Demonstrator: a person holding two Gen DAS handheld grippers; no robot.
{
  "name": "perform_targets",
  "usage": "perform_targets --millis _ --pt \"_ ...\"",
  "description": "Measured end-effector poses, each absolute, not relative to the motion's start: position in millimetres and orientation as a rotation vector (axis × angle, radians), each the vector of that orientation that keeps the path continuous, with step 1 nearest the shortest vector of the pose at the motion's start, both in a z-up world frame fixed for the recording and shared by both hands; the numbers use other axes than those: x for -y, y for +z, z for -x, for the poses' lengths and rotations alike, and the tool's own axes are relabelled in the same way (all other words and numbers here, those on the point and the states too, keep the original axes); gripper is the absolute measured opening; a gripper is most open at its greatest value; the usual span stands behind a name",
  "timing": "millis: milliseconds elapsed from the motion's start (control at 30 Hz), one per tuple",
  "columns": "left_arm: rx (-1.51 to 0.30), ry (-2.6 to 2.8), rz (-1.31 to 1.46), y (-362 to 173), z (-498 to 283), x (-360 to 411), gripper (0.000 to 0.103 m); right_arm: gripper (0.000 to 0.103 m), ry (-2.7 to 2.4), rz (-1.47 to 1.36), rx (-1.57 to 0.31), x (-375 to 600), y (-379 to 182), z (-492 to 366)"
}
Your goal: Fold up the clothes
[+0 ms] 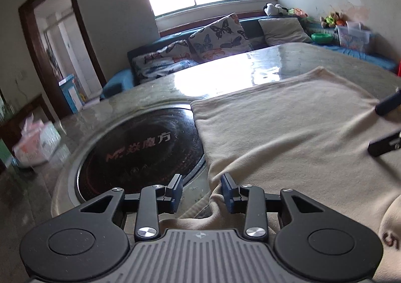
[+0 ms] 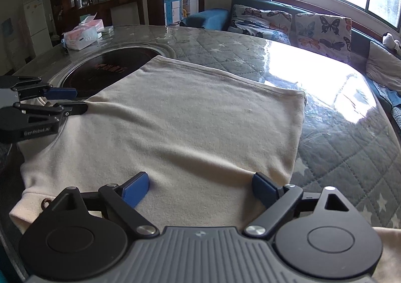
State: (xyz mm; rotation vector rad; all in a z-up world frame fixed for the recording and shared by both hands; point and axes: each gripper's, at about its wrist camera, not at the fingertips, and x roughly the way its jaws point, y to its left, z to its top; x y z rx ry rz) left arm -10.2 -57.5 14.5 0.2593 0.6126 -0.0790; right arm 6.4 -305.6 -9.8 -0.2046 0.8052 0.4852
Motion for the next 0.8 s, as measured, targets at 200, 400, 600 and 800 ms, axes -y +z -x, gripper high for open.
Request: perform_targets --millis 200,400,600,800 --pt "-0.579 0.024 -0.194 27 40 25 0.041 0.089 0.539 0.26 -0.776 295 -1 24" --pt "-0.622 0.298 -0.131 26 56 -39 0.041 0.089 0.647 0.3 -0.769 268 4 44" --pt "-0.674 0.423 -0.086 20 67 -84 0.052 0.087 0.69 0.333 -0.815 255 -3 58" --pt "-0.664 0.366 -0.039 18 68 -88 0.033 0.085 0.672 0.335 -0.817 256 5 61"
